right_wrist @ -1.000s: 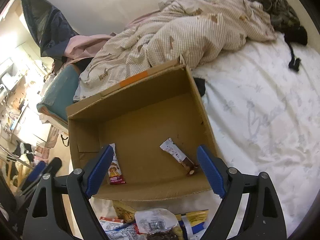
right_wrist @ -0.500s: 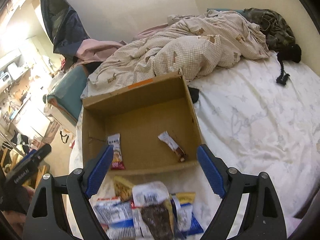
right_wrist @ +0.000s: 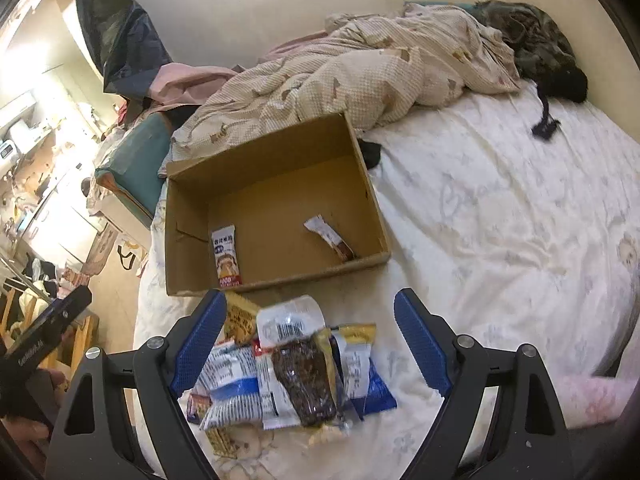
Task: Organize snacks
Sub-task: 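Move both tools back toward the snack pile, then grasp dark jerky pack with right tool while left tool grasps checkered bar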
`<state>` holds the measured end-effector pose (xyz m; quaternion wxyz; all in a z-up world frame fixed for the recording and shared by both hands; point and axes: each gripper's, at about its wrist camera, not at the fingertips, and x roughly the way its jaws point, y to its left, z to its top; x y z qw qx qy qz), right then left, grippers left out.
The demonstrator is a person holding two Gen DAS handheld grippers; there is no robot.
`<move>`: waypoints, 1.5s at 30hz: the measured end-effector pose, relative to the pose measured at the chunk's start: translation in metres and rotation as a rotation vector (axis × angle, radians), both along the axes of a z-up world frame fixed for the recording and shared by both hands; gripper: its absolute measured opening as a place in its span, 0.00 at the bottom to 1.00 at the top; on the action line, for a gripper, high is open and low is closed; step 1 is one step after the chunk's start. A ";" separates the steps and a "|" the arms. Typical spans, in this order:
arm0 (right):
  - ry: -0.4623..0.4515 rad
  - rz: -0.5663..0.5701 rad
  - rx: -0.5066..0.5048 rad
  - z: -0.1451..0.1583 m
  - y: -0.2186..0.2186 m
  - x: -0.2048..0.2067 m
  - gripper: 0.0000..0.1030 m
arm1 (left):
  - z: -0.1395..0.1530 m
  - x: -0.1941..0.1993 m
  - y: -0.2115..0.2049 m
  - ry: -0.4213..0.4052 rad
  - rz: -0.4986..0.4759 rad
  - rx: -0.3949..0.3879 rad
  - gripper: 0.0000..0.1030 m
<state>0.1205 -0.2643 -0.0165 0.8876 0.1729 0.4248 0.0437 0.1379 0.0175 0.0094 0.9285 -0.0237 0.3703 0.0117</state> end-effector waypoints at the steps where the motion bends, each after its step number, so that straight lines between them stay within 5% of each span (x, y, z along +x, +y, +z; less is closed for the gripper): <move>1: 0.018 -0.003 0.013 -0.003 -0.001 -0.001 0.86 | -0.002 -0.002 -0.001 0.011 -0.003 0.001 1.00; 9: 0.243 0.029 0.019 -0.046 0.006 0.012 0.84 | -0.033 -0.005 0.012 0.185 0.076 -0.036 0.99; 13: 0.361 0.092 0.126 -0.071 0.015 0.020 0.70 | -0.053 -0.008 0.023 0.276 0.122 -0.079 0.93; 17: 0.456 0.157 -0.001 -0.095 0.041 0.039 0.71 | -0.078 -0.009 0.028 0.397 0.131 -0.146 0.85; 24: 0.476 0.257 -0.210 -0.106 0.071 0.048 0.86 | -0.082 -0.007 0.028 0.409 0.134 -0.167 0.85; 29: 0.481 0.271 -0.190 -0.114 0.073 0.053 0.87 | -0.083 -0.004 0.026 0.416 0.127 -0.179 0.85; 31: 0.476 0.272 -0.185 -0.115 0.073 0.056 0.85 | -0.082 -0.003 0.024 0.412 0.125 -0.176 0.85; 34: 0.455 0.288 -0.172 -0.112 0.073 0.056 0.64 | -0.080 -0.002 0.025 0.404 0.127 -0.172 0.85; 38: 0.427 0.276 -0.149 -0.103 0.066 0.052 0.60 | -0.081 -0.003 0.030 0.403 0.141 -0.176 0.85; 45: 0.343 0.206 0.041 -0.068 0.032 0.035 0.56 | -0.083 -0.006 0.036 0.414 0.159 -0.165 0.85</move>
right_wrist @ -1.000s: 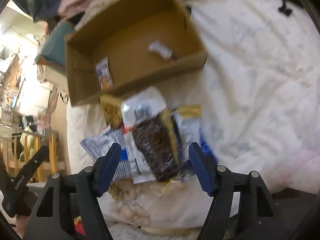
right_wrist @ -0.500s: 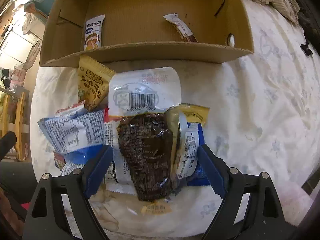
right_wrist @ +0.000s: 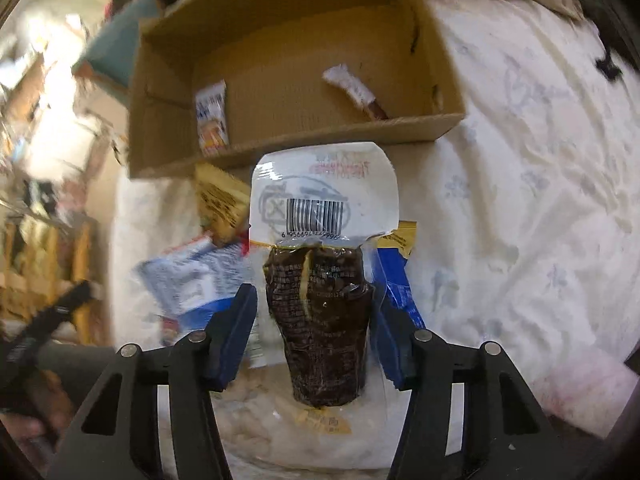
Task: Organize snacks
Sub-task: 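Grasp dark jerky pack with right tool while left tool grasps checkered bar, then carry both snacks into the box and open both tools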
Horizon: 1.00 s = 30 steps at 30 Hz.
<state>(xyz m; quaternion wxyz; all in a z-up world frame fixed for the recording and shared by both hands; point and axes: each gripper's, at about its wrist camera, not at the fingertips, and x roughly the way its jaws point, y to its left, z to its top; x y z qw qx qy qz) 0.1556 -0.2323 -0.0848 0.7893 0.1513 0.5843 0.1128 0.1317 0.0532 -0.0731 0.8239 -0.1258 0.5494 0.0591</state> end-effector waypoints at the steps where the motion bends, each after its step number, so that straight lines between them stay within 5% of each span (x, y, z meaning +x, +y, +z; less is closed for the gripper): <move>1: -0.019 -0.011 0.018 0.006 -0.004 -0.002 0.56 | -0.001 0.000 0.000 0.006 -0.002 0.003 0.85; 7: -0.118 -0.066 0.171 0.027 -0.022 -0.010 0.55 | -0.014 -0.007 -0.017 0.050 -0.068 0.038 0.84; 12: -0.140 -0.080 0.197 0.031 -0.023 -0.007 0.55 | -0.048 -0.019 -0.045 0.175 -0.167 -0.025 0.63; 16: -0.129 -0.086 0.217 0.031 -0.028 -0.009 0.55 | -0.065 -0.021 -0.065 0.210 -0.219 -0.018 0.62; 20: -0.127 -0.085 0.229 0.030 -0.026 -0.006 0.55 | -0.073 -0.017 -0.078 0.217 -0.277 -0.018 0.23; 25: -0.130 -0.084 0.236 0.031 -0.029 -0.008 0.55 | -0.070 -0.020 -0.081 0.204 -0.293 0.008 0.21; 30: -0.145 -0.082 0.258 0.037 -0.030 -0.010 0.55 | -0.035 -0.027 -0.063 0.117 -0.243 -0.028 0.21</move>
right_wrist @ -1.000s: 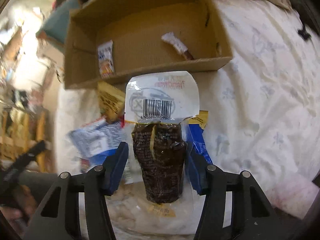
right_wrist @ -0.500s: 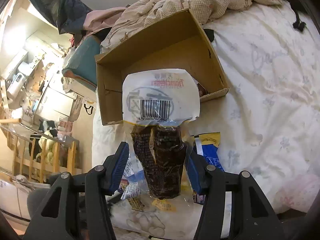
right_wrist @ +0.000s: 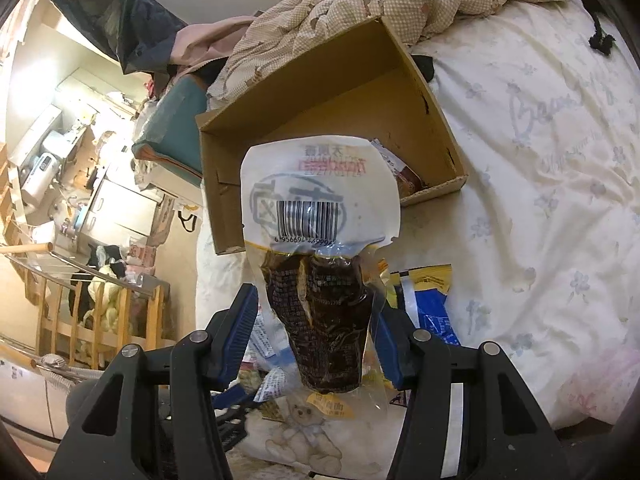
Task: Organize snacks
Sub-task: 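Carry both snacks into the box and open both tools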
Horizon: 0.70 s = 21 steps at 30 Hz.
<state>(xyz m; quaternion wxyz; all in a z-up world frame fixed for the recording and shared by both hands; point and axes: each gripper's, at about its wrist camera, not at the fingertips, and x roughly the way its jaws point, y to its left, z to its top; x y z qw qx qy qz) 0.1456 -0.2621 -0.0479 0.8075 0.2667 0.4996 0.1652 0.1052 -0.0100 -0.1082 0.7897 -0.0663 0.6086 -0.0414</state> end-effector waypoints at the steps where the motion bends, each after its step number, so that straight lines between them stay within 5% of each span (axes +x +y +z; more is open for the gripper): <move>1: -0.008 0.001 0.002 0.002 0.000 -0.001 0.55 | 0.012 -0.002 0.005 -0.037 0.017 0.001 0.21; 10: -0.139 -0.061 0.020 0.032 -0.009 -0.009 0.55 | 0.079 0.011 0.034 -0.250 0.100 0.034 0.21; 21: -0.143 -0.124 0.004 0.036 -0.026 0.015 0.55 | 0.114 0.056 0.031 -0.357 0.071 0.094 0.21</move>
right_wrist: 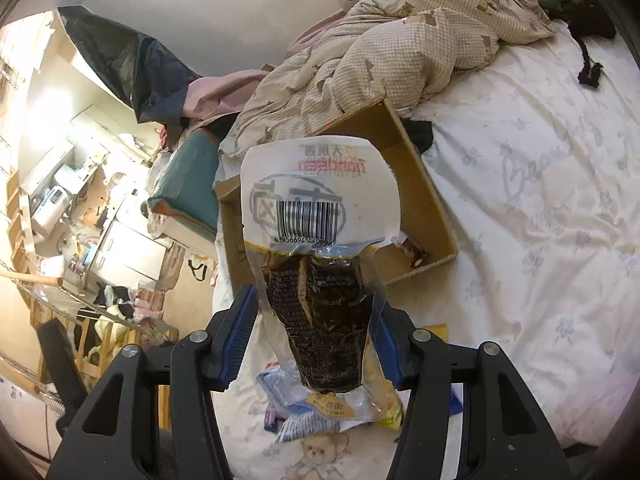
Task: Organize snacks
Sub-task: 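Carry both snacks into the box and open both tools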
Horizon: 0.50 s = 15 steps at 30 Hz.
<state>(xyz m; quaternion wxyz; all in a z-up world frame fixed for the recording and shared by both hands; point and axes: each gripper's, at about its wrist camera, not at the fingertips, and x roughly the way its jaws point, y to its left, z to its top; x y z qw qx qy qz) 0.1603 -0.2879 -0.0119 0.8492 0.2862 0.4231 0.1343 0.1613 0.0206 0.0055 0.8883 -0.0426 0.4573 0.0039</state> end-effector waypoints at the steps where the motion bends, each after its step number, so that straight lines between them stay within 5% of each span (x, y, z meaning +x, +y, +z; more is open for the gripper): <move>1: 0.002 -0.005 -0.002 0.000 -0.001 0.004 0.55 | 0.003 0.005 -0.004 -0.016 -0.015 0.017 0.21; 15: 0.019 0.000 -0.043 -0.011 0.004 0.065 0.55 | 0.011 0.072 -0.049 -0.103 -0.123 0.066 0.22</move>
